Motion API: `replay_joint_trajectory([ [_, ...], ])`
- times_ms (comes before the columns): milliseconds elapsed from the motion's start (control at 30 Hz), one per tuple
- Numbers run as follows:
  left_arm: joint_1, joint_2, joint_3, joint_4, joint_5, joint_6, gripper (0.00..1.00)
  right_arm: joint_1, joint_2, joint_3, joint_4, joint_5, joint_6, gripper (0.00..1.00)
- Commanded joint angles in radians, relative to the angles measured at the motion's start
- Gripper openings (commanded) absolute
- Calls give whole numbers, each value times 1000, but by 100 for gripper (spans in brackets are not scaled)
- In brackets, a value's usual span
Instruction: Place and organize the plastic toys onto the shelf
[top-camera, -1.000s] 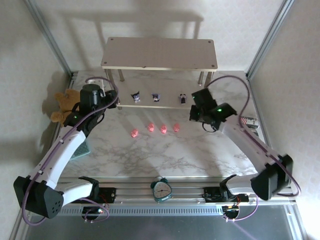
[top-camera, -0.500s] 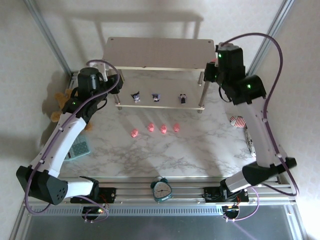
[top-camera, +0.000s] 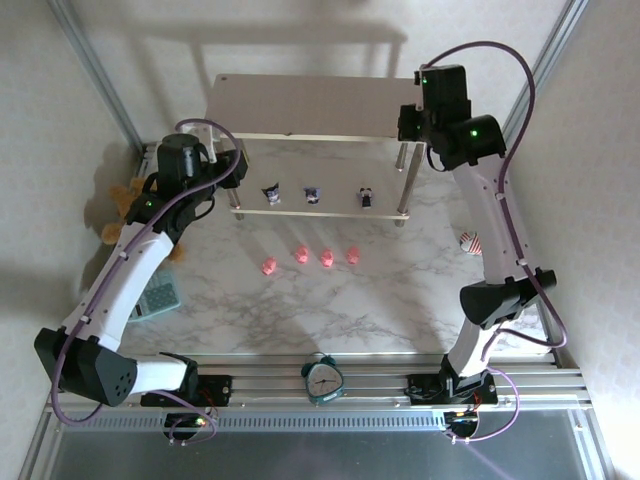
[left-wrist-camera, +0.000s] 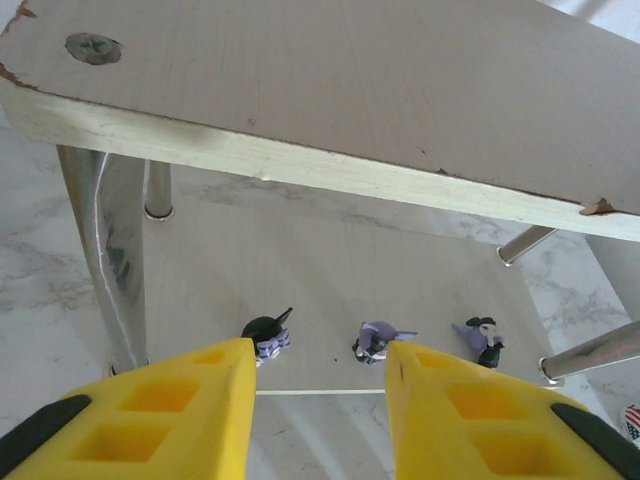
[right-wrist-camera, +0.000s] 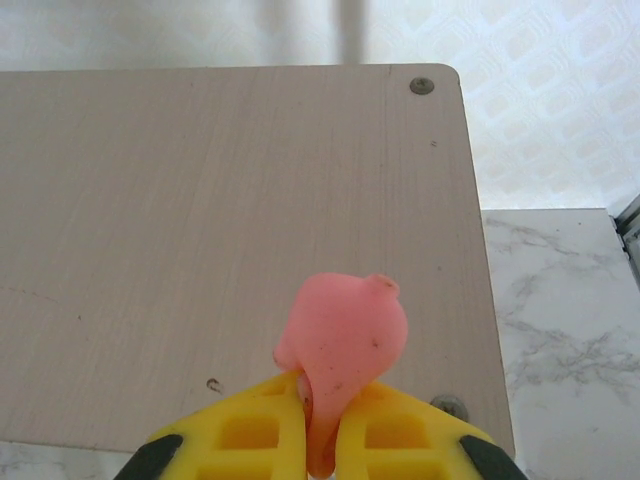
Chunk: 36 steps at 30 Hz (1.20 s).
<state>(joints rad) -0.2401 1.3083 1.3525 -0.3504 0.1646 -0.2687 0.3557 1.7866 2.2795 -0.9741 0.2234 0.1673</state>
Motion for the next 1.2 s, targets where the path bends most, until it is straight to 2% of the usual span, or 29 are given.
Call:
replay_joint_trajectory([
  [0, 9, 11, 25, -13, 15, 9, 39, -9, 47, 57, -34, -36, -14, 11],
  [333, 16, 16, 20, -18, 18, 14, 39, -9, 123, 133, -80, -45, -23, 13],
  [567, 19, 26, 22, -12, 22, 14, 40, -10, 151, 163, -102, -32, -27, 23],
  [767, 19, 29, 27, -16, 24, 16, 39, -12, 162, 171, -104, -37, -27, 26],
  [1167, 23, 28, 26, -18, 21, 19, 40, -12, 186, 191, -101, -48, -23, 41],
])
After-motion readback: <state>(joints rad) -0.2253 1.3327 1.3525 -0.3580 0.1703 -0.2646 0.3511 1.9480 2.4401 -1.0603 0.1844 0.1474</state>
